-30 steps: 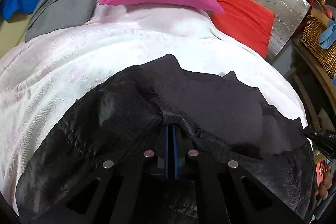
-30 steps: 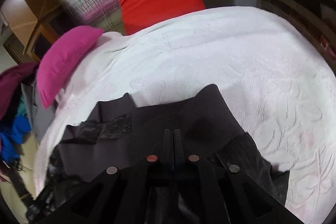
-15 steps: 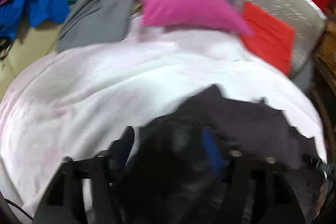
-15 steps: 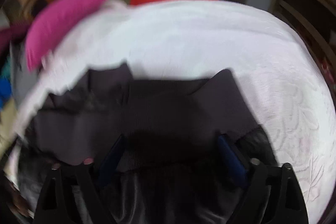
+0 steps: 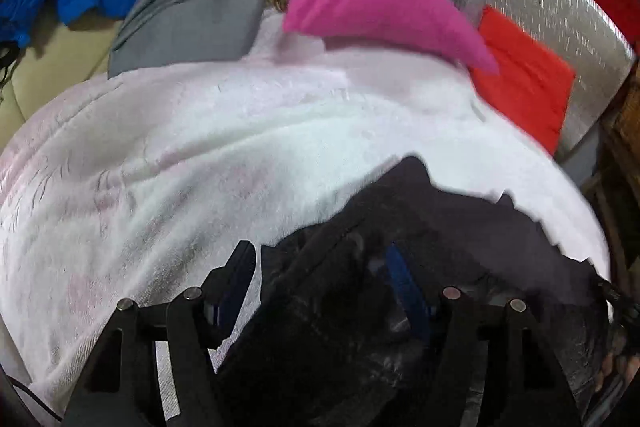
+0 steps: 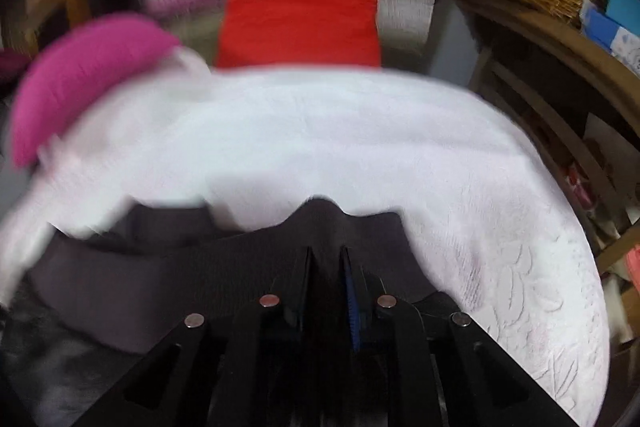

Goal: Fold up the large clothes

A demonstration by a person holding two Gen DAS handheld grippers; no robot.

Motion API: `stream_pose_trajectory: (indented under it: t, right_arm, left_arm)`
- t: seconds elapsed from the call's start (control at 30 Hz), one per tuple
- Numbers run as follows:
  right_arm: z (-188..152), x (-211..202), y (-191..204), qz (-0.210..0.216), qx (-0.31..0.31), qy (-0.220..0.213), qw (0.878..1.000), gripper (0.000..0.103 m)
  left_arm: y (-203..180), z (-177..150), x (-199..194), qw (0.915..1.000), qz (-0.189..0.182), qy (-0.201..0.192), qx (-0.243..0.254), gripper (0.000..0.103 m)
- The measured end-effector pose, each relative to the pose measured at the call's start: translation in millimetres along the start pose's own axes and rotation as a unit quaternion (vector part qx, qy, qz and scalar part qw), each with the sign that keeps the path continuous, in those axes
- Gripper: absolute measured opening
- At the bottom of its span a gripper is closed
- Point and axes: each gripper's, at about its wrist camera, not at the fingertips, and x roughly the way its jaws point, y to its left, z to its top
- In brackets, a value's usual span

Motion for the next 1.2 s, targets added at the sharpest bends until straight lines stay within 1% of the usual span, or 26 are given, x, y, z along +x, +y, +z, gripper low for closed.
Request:
stream_pose_trajectory:
  t: [0.03, 0.07, 0.1, 0.17, 0.23, 0.27, 0.33, 0.37, 0.4, 0.43, 0.47, 0.5, 0.57, 0.67, 0.73, 0.8, 0.87, 0.9, 0.97, 1.0, 1.03, 1.07, 1.1, 1.13, 1.17, 1.2]
  right_arm:
    - [-6, 17, 0, 0.007, 0.003, 0.029, 1.0, 0.015]
    - [-9, 24, -2, 0.02, 0.011, 0.038, 0.999, 0.015]
    - [-10, 24, -4, 0.032, 0.021, 0.031, 0.999, 0.015]
    - [-9, 13, -18, 0.072, 0.058, 0.021, 0.996, 0.016]
    - [-8, -2, -36, 0.121, 0.092, 0.021, 0.988, 0.021]
    - [-7, -12, -45, 0.126, 0.102, 0.015, 0.987, 0.023]
    - [-13, -32, -60, 0.13, 0.118, -0.004, 0.984, 0.042]
    - [-19, -44, -70, 0.133, 0.131, -0.015, 0.982, 0.066]
    - [-25, -58, -82, 0.134, 0.144, -0.033, 0.98, 0.083]
    - [-30, -70, -92, 0.131, 0.154, -0.052, 0.978, 0.084]
    - [-37, -82, -101, 0.124, 0.164, -0.068, 0.976, 0.084]
    - [-44, -87, -111, 0.113, 0.173, -0.071, 0.976, 0.084]
    - [-64, -94, -131, 0.103, 0.201, -0.056, 0.973, 0.084]
    - [-96, -100, -156, 0.088, 0.242, -0.048, 0.965, 0.084]
    - [-114, -97, -165, 0.088, 0.264, -0.04, 0.96, 0.084]
    - [-119, -94, -171, 0.095, 0.266, -0.021, 0.959, 0.084]
    - [-121, -94, -168, 0.107, 0.258, -0.018, 0.96, 0.083]
    - [-123, -93, -166, 0.103, 0.252, -0.017, 0.962, 0.081]
    - [-127, -84, -159, 0.089, 0.233, -0.003, 0.968, 0.068]
    - [-129, -79, -156, 0.089, 0.225, 0.008, 0.97, 0.055]
    - [-131, -70, -152, 0.096, 0.221, 0.026, 0.97, 0.044]
    - [-136, -69, -152, 0.1, 0.219, 0.035, 0.97, 0.041]
    - [-137, -67, -148, 0.091, 0.211, 0.036, 0.973, 0.04]
    - [-137, -69, -145, 0.083, 0.203, 0.028, 0.975, 0.034]
    - [-135, -74, -143, 0.08, 0.194, 0.014, 0.978, 0.029]
    - [-134, -79, -141, 0.082, 0.193, 0.0, 0.978, 0.023]
  left_arm:
    - [0, -3, 3, 0.9999, 0.004, 0.011, 0.002, 0.069]
    - [2, -4, 6, 0.9998, 0.007, 0.018, 0.0, 0.069]
    - [3, -4, 8, 0.9997, 0.008, 0.023, -0.004, 0.069]
    - [8, -2, 10, 0.9996, 0.006, 0.025, -0.014, 0.069]
    - [10, -2, 6, 0.9996, 0.003, 0.02, -0.02, 0.069]
    - [10, -2, 3, 0.9997, -0.002, 0.013, -0.019, 0.069]
    - [9, -1, -5, 0.9999, -0.01, 0.004, -0.011, 0.069]
    - [8, 0, -9, 0.9999, -0.014, -0.001, -0.006, 0.069]
    - [6, 0, -12, 0.9998, -0.017, -0.006, 0.0, 0.069]
    - [4, 1, -13, 0.9997, -0.02, -0.007, 0.01, 0.069]
    - [2, 1, -14, 0.9996, -0.022, -0.004, 0.018, 0.069]
    - [1, 1, -16, 0.9993, -0.027, 0.001, 0.026, 0.069]
    - [2, 0, -21, 0.9987, -0.039, 0.005, 0.034, 0.069]
    - [8, 0, -27, 0.9981, -0.044, 0.01, 0.04, 0.069]
    - [13, -2, -29, 0.9979, -0.05, 0.019, 0.037, 0.07]
    - [19, -4, -30, 0.9981, -0.046, 0.023, 0.036, 0.07]
    - [24, -5, -30, 0.9981, -0.04, 0.025, 0.039, 0.07]
    - [26, -6, -29, 0.9981, -0.035, 0.03, 0.042, 0.07]
    - [32, -7, -24, 0.998, -0.027, 0.043, 0.038, 0.07]
    - [36, -8, -20, 0.9978, -0.024, 0.054, 0.031, 0.069]
    - [38, -9, -16, 0.9974, -0.025, 0.063, 0.025, 0.069]
    - [39, -10, -10, 0.9966, -0.027, 0.075, 0.02, 0.069]
    - [39, -10, -8, 0.9962, -0.032, 0.079, 0.019, 0.059]
    - [38, -11, -6, 0.9957, -0.041, 0.081, 0.021, 0.038]
    - [35, -11, -5, 0.995, -0.053, 0.081, 0.024, 0.03]
    - [31, -11, -6, 0.9948, -0.06, 0.077, 0.028, 0.024]
